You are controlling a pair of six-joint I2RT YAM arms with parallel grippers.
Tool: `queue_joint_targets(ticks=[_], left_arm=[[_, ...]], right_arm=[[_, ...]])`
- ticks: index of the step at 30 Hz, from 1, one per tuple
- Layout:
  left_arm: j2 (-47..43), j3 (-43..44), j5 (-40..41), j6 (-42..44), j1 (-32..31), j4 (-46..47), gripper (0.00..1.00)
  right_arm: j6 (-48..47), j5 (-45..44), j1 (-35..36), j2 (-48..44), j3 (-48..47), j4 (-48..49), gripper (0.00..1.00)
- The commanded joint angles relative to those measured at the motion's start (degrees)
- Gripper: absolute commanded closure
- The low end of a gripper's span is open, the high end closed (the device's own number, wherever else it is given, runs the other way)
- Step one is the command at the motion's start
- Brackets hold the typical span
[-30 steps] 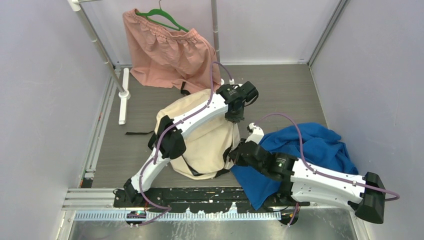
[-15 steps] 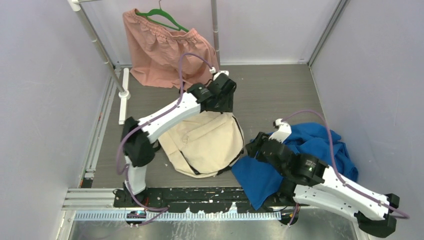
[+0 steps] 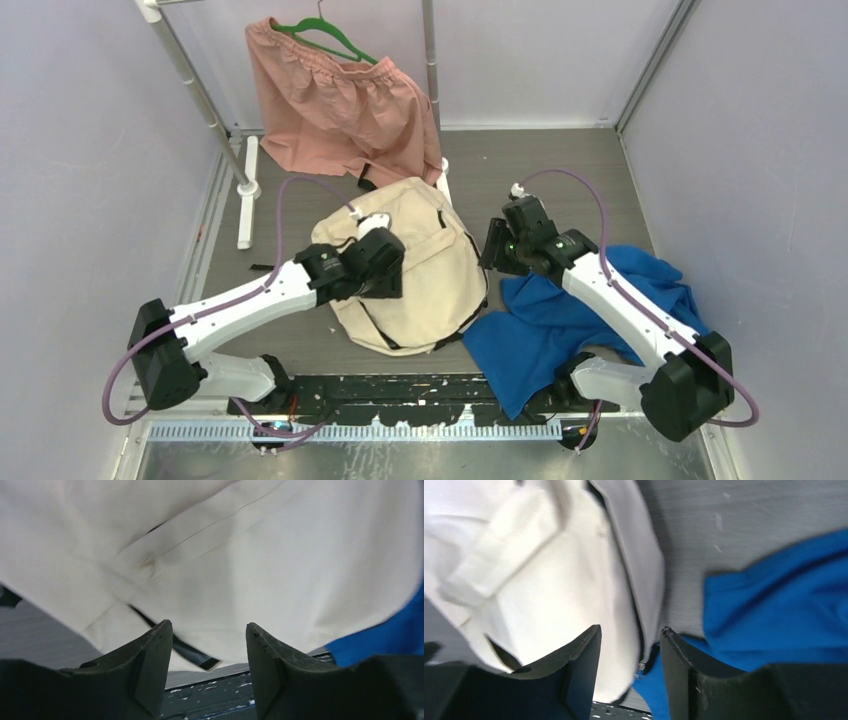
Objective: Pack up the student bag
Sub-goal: Adjust the student bag at the center of the board.
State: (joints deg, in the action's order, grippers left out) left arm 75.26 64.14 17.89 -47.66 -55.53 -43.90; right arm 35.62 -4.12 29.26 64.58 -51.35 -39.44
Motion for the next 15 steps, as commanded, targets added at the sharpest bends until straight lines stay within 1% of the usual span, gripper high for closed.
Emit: queue_joint_targets(ticks=[1, 3, 4, 6, 8, 13, 15], left_arm=[[-5.8, -6.8, 4.2, -9.7, 0.2, -3.2, 0.42], [-8.3, -9.8, 5.4, -11.6, 0.8, -3.4, 0.38], [-9.3, -11.4, 4.5, -11.9, 1.8, -2.4, 0.38], [-11.1, -14.7, 0.0, -12.2, 4.6, 1.2, 0.38], [-11.9, -17.5, -2.8, -12.4, 6.1, 5.3, 0.37], [-8.9, -18.9, -7.7, -13.7, 6.6, 11.2, 0.41], [-6.7, -18.8, -7.1, -15.2, 6.6, 10.1, 0.42]], right_arm=[[-5.1, 11.5, 0.0, 2.7, -6.2, 5.9, 0.48], [-5.6, 11.0, 2.0, 3.7, -7.1, 5.8, 0.47], [-5.8, 9.9, 3.0, 4.3, -7.5, 5.6, 0.47], [-5.7, 8.9, 4.6, 5.8, -8.1, 5.6, 0.46], [-5.1, 9.0, 5.1, 6.6, -8.2, 6.4, 0.46], [-3.8, 9.3, 5.1, 6.4, -7.1, 8.1, 0.46], [-3.6, 9.2, 5.1, 6.2, -6.8, 8.2, 0.46]])
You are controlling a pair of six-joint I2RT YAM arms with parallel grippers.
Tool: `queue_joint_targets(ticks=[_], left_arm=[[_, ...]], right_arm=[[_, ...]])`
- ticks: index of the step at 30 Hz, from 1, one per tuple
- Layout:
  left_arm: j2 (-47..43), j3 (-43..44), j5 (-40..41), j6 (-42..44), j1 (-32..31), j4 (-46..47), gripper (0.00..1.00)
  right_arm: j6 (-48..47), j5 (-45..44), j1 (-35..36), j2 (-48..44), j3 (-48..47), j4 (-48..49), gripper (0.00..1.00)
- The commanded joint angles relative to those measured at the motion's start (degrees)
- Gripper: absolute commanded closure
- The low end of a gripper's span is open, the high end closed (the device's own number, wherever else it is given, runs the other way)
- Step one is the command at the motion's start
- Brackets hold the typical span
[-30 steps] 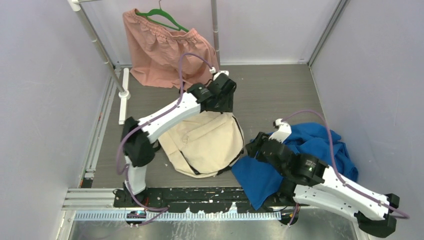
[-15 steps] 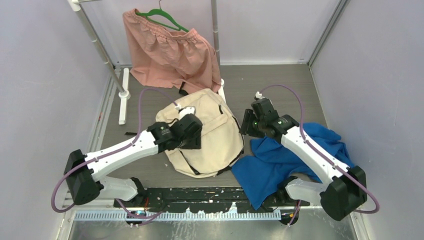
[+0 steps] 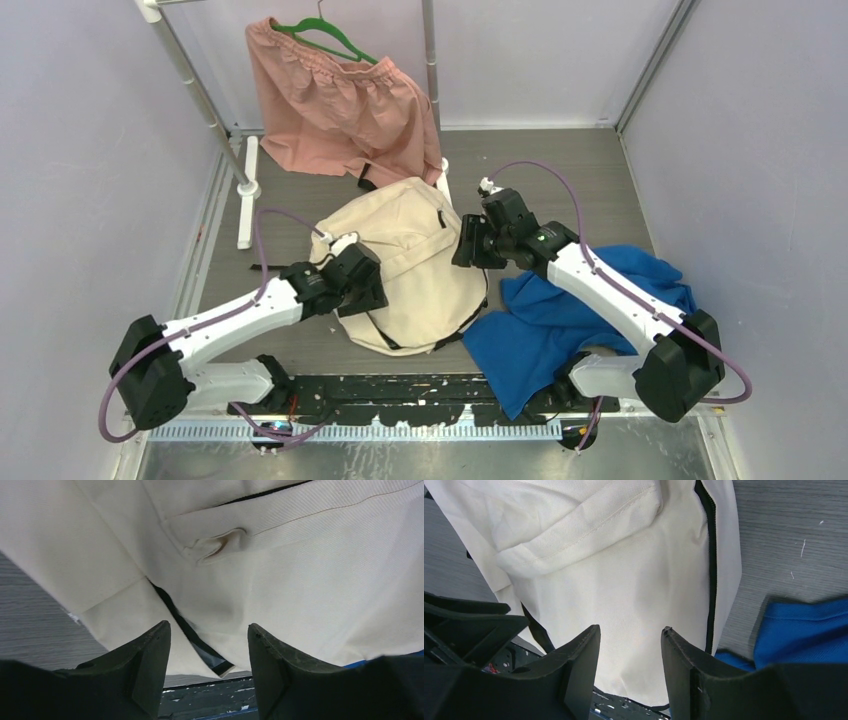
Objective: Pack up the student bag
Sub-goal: Adjust the student bag at the center of the board.
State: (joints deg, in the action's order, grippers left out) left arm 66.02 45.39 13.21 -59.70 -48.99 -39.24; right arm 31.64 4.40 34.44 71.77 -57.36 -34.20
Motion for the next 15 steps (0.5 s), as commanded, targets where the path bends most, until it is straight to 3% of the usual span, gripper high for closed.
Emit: queue_joint_targets(ticks=[1, 8, 10, 13, 15], left_arm=[[3.7, 0.3, -1.1, -4.0, 0.0, 4.3, 0.43], [8.0, -1.2, 0.4, -6.3, 0.9, 7.2, 0.46], [8.4, -1.2, 0.4, -6.3, 1.3, 7.6, 0.59], [6.7, 0.2, 3.1, -6.1, 1.5, 4.5, 0.92], [3.5, 1.4, 5.7, -5.8, 1.5, 1.4, 1.0]], right_arm=[[0.5, 0.8, 0.0, -1.1, -0.7, 3.0, 0.46], [1.1, 1.0, 0.0, -2.3, 0.5, 3.4, 0.47], [1.2, 0.9, 0.0, -2.6, 0.5, 3.0, 0.48], [1.0, 1.1, 0.1, -3.8, 0.6, 2.2, 0.49], [0.6, 1.4, 0.1, -4.5, 0.6, 1.4, 0.49]])
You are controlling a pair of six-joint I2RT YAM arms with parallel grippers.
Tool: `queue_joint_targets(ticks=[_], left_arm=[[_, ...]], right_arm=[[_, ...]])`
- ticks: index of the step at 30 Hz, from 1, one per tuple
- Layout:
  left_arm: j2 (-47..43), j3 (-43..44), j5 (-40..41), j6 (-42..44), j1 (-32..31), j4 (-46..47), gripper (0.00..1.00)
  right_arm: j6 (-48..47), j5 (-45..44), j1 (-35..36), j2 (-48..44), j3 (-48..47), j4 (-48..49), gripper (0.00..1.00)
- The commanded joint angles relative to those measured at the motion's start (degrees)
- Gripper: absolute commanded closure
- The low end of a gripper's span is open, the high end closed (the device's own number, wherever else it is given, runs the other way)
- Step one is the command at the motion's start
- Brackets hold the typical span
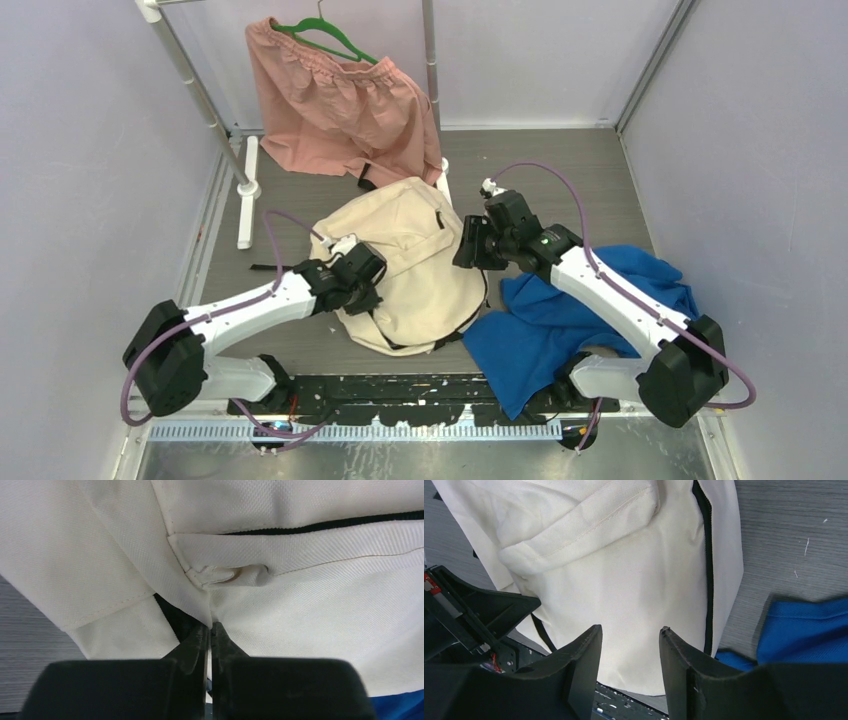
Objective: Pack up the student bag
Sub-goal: Adjust the student bag at the center of the board.
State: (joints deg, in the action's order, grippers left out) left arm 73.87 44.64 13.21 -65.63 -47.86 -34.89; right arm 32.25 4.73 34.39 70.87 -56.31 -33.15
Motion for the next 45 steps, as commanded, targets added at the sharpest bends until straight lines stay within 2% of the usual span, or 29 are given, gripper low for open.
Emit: queue_joint_targets(ticks=[1, 5, 8, 13, 17, 20, 24, 25, 27, 31, 34, 38, 40, 45], left_arm=[[-6.5, 2.7, 6.7, 0.5, 0.4, -4.1, 1.0], [-15.1, 4.2, 11.0, 2.9, 0.6, -6.4, 1.0], [-16.8, 5.2, 12.7, 5.1, 2.6, -8.5, 1.0], [-15.8, 6.7, 9.2, 9.9, 8.2, -10.7, 1.0], [-13.7, 10.0, 5.6, 13.8, 10.2, -9.7, 1.0], [-10.4, 12.9, 5.5, 16.8, 11.6, -10.2, 1.0], [-4.8, 14.2, 2.7, 20.0, 15.8, -8.6, 1.0], [-4.0, 14.5, 1.9, 20.5, 16.4, -8.4, 0.96], [-3.4, 15.4, 0.9, 21.1, 16.5, -8.4, 0.71], [-6.2, 15.8, -1.9, 21.8, 16.3, -8.2, 0.53], [-9.1, 17.0, -1.4, 21.7, 13.2, -9.8, 0.52], [-9.6, 19.4, 5.2, 18.2, -0.2, -12.3, 0.51], [-7.6, 19.6, 5.7, 15.2, -7.1, -12.0, 0.51], [0.9, 16.8, 0.1, 11.2, -19.6, -0.1, 0.5]], right_arm=[[-0.3, 1.4, 0.3, -4.0, -0.3, 0.2, 0.49], [-1.3, 1.3, 3.4, -3.4, -0.3, 0.6, 0.45], [-0.8, -0.7, 4.4, -1.7, -0.3, 0.6, 0.44], [0.8, -8.4, 3.1, -2.4, 0.0, -1.1, 0.44], [0.0, -9.2, 1.2, -1.1, -0.1, -3.9, 0.5], [0.0, -8.3, 1.2, 0.4, 0.1, -4.0, 0.58], [2.6, -5.9, 1.2, 1.8, 0.9, -1.8, 0.6], [3.4, -5.6, 1.3, 2.3, 1.1, -1.5, 0.61], [5.0, -3.9, 1.3, 3.2, 1.8, -0.5, 0.61], [7.4, -2.1, 1.2, 3.8, 3.6, 1.9, 0.63], [8.4, -2.2, 1.3, 2.9, 4.4, 2.7, 0.63], [10.4, -1.9, 1.4, 0.9, 5.6, 4.5, 0.61], [11.7, -2.0, 1.6, 0.1, 6.6, 5.5, 0.61], [13.9, -1.7, 1.6, 0.5, 8.6, 8.2, 0.6]])
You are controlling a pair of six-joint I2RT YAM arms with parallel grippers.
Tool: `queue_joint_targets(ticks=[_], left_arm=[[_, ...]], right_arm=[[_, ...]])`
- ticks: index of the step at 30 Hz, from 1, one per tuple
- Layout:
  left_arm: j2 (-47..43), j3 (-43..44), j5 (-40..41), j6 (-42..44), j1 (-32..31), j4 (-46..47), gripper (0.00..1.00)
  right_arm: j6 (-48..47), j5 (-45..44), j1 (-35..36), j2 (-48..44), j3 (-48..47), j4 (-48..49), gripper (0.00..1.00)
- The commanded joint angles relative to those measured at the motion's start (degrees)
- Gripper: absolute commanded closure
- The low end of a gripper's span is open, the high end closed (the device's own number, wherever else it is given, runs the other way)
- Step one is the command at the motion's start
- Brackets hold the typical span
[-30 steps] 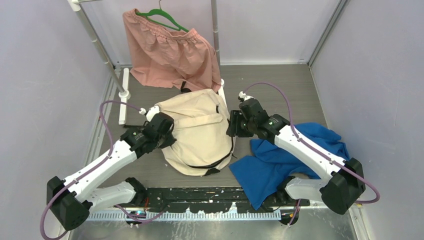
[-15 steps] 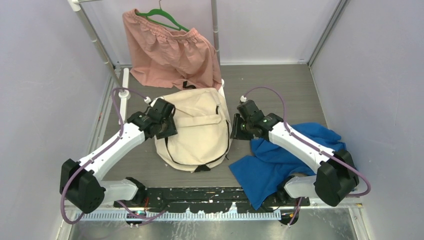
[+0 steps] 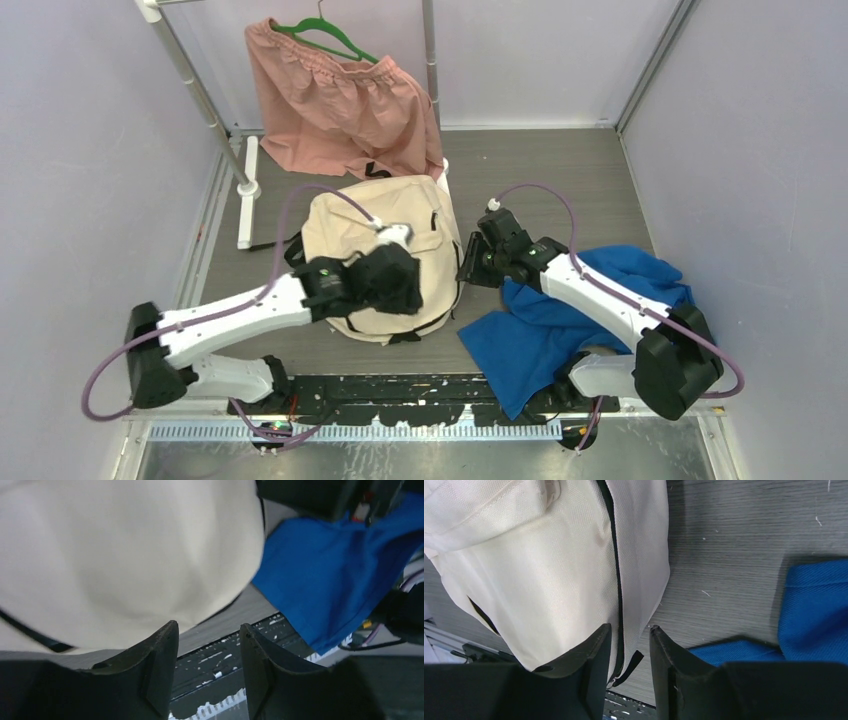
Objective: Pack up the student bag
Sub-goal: Adjust the student bag at the center of the board, then zip the student bag at the center of the board.
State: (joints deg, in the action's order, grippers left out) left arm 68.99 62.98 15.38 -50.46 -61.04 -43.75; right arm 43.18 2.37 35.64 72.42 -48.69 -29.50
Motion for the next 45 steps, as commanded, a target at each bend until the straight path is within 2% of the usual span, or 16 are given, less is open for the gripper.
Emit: queue_joint_targets(ticks=[1, 8, 12, 18, 22, 24, 26, 31, 37, 41, 45], left_arm=[[7.4, -1.6, -2.5, -4.4, -8.0, 10.1, 0.5], [15.0, -3.1, -7.9, -5.0, -10.3, 22.1, 0.48], [18.2, -2.3, -7.8, -5.3, -10.2, 22.9, 0.48], [20.6, -2.0, -1.9, -6.4, -10.2, 21.3, 0.36], [23.9, -1.2, 0.2, -7.8, -10.2, 23.3, 0.4], [25.6, -0.9, 2.6, -8.9, -10.3, 24.1, 0.46], [26.8, -0.5, 4.9, -9.5, -10.8, 24.8, 0.49], [27.4, -0.7, 13.5, -10.9, -13.4, 26.5, 0.47], [25.5, -2.4, 16.4, -10.4, -15.1, 30.6, 0.47], [22.5, -5.4, 23.1, -8.8, -18.2, 35.3, 0.41], [23.6, -7.6, 24.6, -10.7, -19.2, 38.2, 0.36]], right_arm=[[3.3, 0.9, 0.4, -0.8, 1.2, 5.2, 0.6], [5.1, 2.2, 0.2, 0.9, 4.0, 11.3, 0.64], [5.4, 3.5, 0.1, 2.1, 4.1, 12.8, 0.62], [5.4, 3.2, 0.2, 1.6, 4.8, 12.4, 0.58], [5.2, 2.0, -0.1, -0.7, 5.1, 10.7, 0.58], [4.9, 1.0, -0.4, -2.1, 5.2, 9.6, 0.58], [4.4, 0.4, -1.2, -3.9, 5.2, 8.1, 0.58], [3.5, 0.9, -2.4, -9.7, 5.5, 6.2, 0.52], [5.1, 0.6, -4.3, -14.6, 6.7, 4.2, 0.48], [6.7, 3.9, -5.9, -15.4, 8.1, 5.7, 0.43], [7.5, 5.8, -6.9, -16.2, 8.4, 6.5, 0.37]])
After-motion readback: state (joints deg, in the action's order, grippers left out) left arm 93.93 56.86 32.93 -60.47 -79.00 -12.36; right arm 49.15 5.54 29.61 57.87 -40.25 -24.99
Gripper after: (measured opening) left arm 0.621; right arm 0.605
